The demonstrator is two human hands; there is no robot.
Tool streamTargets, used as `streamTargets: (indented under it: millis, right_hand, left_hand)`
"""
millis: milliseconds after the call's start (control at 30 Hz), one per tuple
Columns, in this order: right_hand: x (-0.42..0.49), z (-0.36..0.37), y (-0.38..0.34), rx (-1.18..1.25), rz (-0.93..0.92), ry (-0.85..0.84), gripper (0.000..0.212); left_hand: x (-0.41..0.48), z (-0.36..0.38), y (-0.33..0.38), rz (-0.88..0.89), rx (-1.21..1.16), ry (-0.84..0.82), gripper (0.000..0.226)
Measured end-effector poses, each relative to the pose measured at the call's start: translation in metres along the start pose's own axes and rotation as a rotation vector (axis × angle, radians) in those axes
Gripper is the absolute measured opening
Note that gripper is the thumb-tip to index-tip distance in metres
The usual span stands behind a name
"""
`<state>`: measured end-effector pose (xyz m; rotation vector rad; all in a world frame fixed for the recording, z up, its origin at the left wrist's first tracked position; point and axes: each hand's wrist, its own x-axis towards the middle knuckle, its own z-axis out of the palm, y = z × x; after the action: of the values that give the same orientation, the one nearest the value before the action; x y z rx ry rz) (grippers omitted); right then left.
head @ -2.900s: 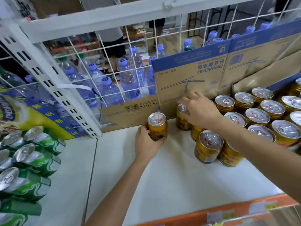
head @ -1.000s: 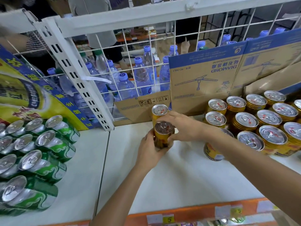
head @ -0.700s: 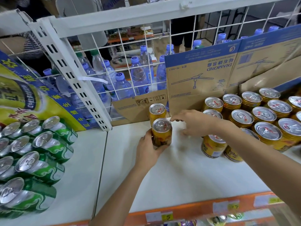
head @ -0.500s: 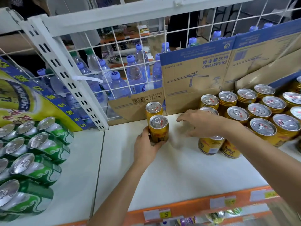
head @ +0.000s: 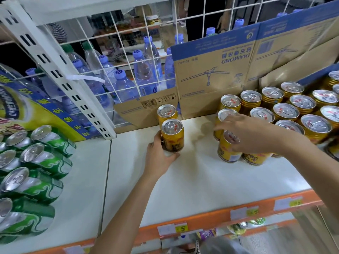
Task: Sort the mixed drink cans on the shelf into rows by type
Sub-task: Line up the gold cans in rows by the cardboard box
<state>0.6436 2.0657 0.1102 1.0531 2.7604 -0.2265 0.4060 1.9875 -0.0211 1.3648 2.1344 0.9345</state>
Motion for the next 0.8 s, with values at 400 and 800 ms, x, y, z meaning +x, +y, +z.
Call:
streamTargets:
  millis: [400,800]
  right_hand:
    - [-0.005,0.005,0.000,-0.241,0.030,-0.026,0.077]
    - [-0.007,0.010,-0.007,-0.304,0.012,-0.014,0.073]
  left_hand:
    - [0.000,-0.002,0.001,0.000,0.085,0.007,0.060]
    - [-0.005,-0.003,0.003,-0.004,0.039,0.049,0.070]
